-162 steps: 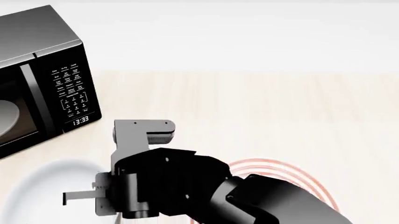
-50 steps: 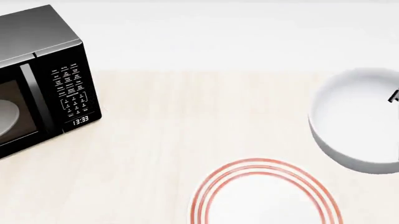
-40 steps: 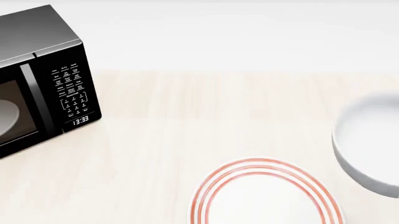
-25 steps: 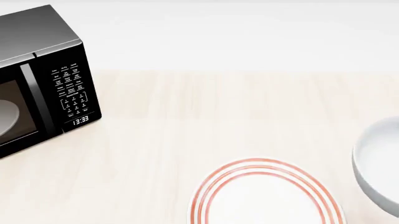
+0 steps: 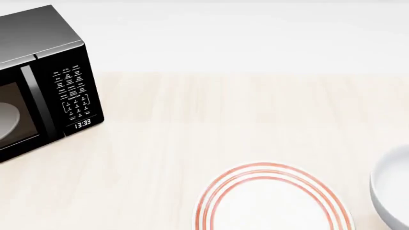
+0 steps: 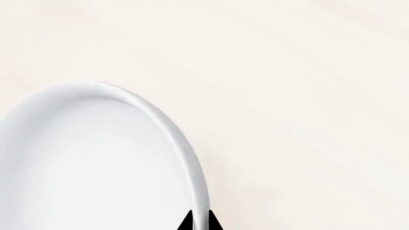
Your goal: Put the white bowl to the right of the plate.
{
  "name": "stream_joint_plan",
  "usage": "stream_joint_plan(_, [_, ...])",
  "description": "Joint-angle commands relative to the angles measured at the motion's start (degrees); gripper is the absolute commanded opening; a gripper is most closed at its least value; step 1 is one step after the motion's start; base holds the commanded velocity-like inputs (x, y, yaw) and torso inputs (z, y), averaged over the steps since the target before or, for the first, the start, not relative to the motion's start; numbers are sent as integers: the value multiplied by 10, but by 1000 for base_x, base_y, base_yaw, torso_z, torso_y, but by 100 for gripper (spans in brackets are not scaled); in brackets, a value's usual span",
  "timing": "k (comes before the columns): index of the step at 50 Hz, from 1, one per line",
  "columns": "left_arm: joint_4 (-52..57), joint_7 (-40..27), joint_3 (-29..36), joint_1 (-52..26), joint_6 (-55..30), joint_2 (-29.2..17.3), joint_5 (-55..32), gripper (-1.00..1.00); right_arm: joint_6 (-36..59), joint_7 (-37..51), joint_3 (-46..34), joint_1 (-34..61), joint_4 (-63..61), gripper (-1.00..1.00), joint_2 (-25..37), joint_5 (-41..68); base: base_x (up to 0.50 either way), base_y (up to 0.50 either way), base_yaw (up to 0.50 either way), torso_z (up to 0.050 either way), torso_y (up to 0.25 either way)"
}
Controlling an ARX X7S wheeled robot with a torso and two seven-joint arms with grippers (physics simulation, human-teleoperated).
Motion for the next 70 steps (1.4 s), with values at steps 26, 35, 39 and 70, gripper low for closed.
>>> stream_joint_plan(26, [-2, -5, 12, 1, 5, -4, 3, 100, 59, -137, -18, -38, 245, -100, -89, -27, 0, 0, 0, 0, 0])
stream_joint_plan(35, [-2, -6, 13, 1, 5, -5, 3, 100, 25, -108, -12, -43, 198, -100, -76, -30, 0, 0, 0, 0, 1])
stream_joint_plan(39, [-1, -7, 15, 2, 6, -5, 3, 100, 4, -93, -13, -39, 174, 100, -68, -41, 0, 0, 0, 0, 0])
stream_joint_plan(70, [76, -1, 16, 51, 18, -8, -9, 100, -155, 332, 67, 151, -658, 100, 159, -427, 0, 0, 0, 0, 0])
